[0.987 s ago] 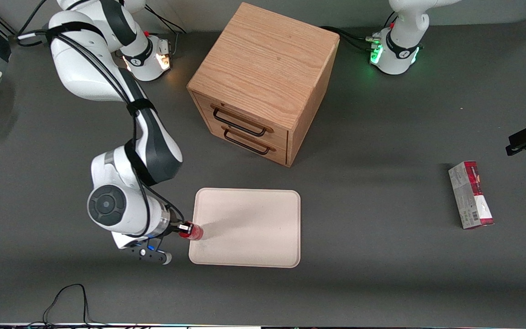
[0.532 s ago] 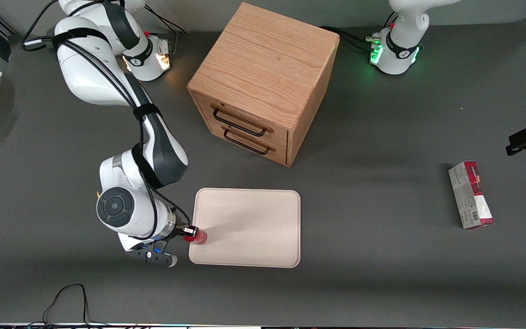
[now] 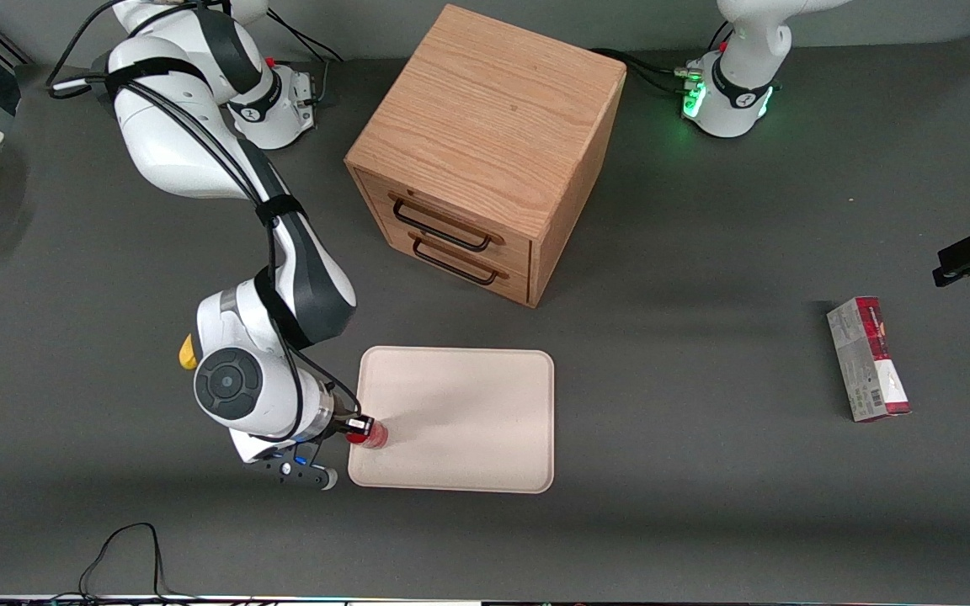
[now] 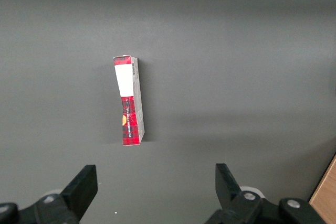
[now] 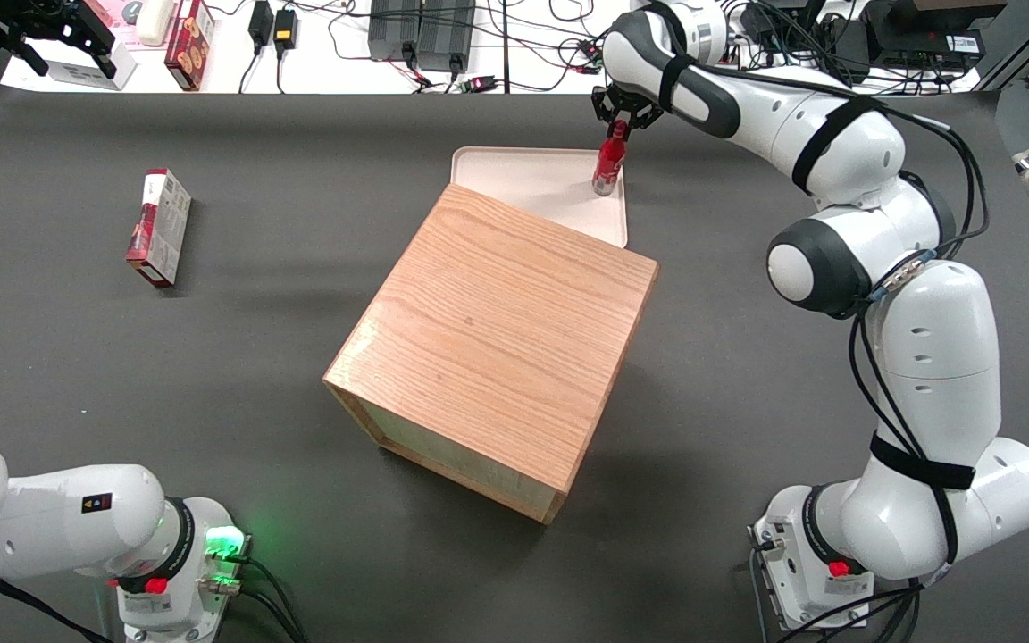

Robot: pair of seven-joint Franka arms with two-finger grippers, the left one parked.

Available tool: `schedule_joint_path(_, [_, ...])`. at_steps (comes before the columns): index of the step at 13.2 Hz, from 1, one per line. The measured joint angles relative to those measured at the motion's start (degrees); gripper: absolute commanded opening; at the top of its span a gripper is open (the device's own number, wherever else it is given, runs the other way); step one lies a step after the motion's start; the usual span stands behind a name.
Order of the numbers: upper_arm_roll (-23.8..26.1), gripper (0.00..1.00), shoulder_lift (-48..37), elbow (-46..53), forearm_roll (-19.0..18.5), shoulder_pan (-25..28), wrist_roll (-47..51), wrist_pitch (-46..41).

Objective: Place coke bottle on tray
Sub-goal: 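Lower the bottle onto the tray's corner and open the right gripper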

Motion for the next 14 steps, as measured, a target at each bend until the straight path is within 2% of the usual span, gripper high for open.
schedule_joint_path(5, [0.01, 1.00, 0.07, 0.11, -1.31, 0.27, 0.00, 0.37])
schedule_joint_path(14, [0.01, 1.00, 0.07, 0.42, -1.47, 0.30, 0.00, 0.37])
